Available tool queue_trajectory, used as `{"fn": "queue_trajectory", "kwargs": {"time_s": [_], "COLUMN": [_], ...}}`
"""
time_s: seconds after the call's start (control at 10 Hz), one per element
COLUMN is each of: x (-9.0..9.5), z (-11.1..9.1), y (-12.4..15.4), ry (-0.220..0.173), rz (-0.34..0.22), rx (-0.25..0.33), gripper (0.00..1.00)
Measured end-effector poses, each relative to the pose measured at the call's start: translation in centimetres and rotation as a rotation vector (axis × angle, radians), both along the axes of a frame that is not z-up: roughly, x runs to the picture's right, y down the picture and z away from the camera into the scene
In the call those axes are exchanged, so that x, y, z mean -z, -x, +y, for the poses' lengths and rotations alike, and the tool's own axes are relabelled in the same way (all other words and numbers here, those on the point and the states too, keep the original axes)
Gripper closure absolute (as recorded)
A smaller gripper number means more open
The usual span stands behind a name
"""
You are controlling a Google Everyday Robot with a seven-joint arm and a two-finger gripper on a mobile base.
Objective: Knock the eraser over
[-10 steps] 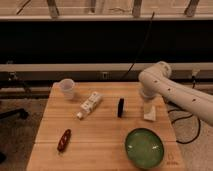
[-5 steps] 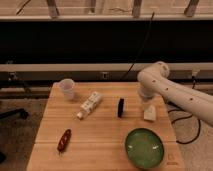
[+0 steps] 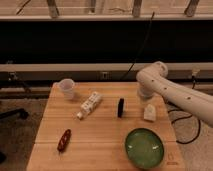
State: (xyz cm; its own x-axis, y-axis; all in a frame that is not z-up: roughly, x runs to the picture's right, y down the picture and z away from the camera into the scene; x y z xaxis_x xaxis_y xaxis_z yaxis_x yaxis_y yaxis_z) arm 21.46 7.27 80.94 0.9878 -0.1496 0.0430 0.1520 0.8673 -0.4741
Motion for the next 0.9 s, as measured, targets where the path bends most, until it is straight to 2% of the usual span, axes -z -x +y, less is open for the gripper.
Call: {"fn": "queue_trajectory", "kwargs": {"time_s": [0.1, 0.2, 0.3, 0.6, 0.9], "x": [0.0, -0.2, -0.5, -1.0, -1.4], "z": [0.5, 1.0, 1.2, 1.6, 1.8], "y": [0.1, 0.4, 1.2, 2.1, 3.3], "ry": [0.013, 0.024, 0.032, 0.043, 0.051], "rz": [-0.005, -0.012, -0.032, -0.06, -0.088], "rx": [0.008, 0.014, 0.022, 0.029, 0.027], "gripper": [0.23, 0.21, 0.23, 0.49, 0.81]}}
